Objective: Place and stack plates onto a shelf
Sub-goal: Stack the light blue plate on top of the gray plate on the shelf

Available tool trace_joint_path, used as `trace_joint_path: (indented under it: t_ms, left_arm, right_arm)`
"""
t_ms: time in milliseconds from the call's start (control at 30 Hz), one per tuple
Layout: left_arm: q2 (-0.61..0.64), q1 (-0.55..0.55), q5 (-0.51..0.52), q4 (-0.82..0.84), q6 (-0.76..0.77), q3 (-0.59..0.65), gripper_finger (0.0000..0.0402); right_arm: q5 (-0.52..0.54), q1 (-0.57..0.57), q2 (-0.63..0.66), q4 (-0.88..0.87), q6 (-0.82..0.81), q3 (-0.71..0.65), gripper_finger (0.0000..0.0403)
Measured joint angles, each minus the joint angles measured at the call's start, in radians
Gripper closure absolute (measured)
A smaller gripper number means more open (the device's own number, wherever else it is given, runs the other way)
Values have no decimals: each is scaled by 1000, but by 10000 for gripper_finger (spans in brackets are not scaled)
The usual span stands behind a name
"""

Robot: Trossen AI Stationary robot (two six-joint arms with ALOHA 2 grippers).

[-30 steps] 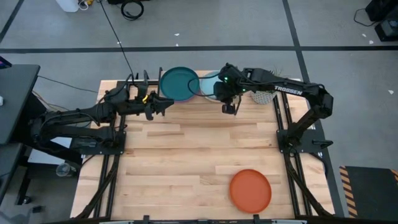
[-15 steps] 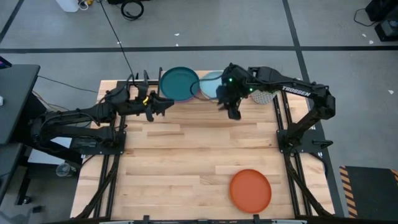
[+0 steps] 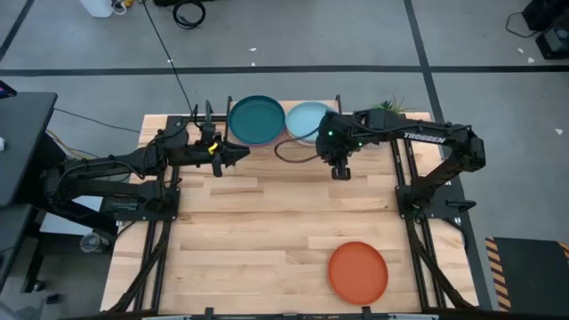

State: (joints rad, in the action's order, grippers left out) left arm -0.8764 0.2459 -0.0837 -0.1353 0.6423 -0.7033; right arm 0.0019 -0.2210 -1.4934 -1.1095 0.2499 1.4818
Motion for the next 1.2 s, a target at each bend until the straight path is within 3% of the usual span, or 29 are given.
trace_joint_path:
  t_ms: [400,733,867,1200]
  left_arm:
    - [0,0,-25,-1,5,0,299]
    - [1,-2,-75,-6,81,0,299]
    - [1,-2,-78,-35,87,0,299]
    - [1,-1,-60,-59,105,0,299]
  right_arm:
    - [30,-140,5,130,98,-65,283]
    - [70,-134,56,144,64,-74,283]
    - [142,-129,78,201,66,-74,285]
    - [83,-234,-4,306,109,-150,302]
